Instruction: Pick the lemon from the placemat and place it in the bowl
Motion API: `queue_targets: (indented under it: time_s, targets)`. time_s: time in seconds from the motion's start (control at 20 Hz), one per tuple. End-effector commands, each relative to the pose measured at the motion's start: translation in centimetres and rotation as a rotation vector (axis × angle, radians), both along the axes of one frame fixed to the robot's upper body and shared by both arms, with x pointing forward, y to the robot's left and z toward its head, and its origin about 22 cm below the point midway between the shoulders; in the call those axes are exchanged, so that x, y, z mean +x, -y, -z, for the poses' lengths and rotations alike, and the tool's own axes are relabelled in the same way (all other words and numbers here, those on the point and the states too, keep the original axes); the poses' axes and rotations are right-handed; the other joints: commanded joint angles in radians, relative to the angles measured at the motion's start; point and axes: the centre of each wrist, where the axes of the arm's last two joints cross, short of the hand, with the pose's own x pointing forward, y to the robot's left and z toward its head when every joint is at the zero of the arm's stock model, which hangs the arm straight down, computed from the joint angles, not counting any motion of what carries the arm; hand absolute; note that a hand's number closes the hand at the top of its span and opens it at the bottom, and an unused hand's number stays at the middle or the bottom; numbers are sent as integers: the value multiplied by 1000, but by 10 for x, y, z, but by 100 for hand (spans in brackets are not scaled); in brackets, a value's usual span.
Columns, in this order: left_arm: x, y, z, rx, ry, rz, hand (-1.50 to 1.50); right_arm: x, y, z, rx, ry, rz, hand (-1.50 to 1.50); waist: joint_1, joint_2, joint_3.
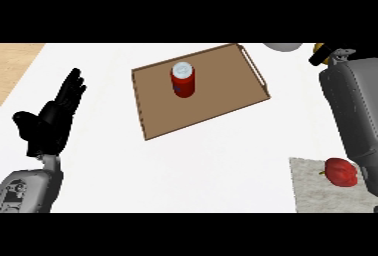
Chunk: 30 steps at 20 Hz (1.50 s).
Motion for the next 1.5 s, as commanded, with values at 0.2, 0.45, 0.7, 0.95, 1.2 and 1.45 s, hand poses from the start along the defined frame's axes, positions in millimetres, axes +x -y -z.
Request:
queue_targets:
  time_s: [0.2,0.45,0.7,0.95,1.2,1.45]
  targets:
    - [-7,-17,6,18,-13,-49,0,24,5,-42,13,197,159,150,-49,-11,1]
    - [0,-16,3,-5,-21,-62,0,27,46,-29,47,256,148,150,-64,-9,2]
    - [-3,-20,-5,-8,6,-60,0,25,75,13,89,278,155,150,-61,-7,3]
    - [-8,-23,7,-4,-7,-71,0,15,121,20,83,274,169,150,-68,-11,3]
    - [-7,-17,-5,-5,11,-56,0,-1,154,46,80,295,171,150,-54,-5,4]
    - [-13,-19,6,-2,11,-64,0,-22,182,81,233,-1,334,150,-48,0,4]
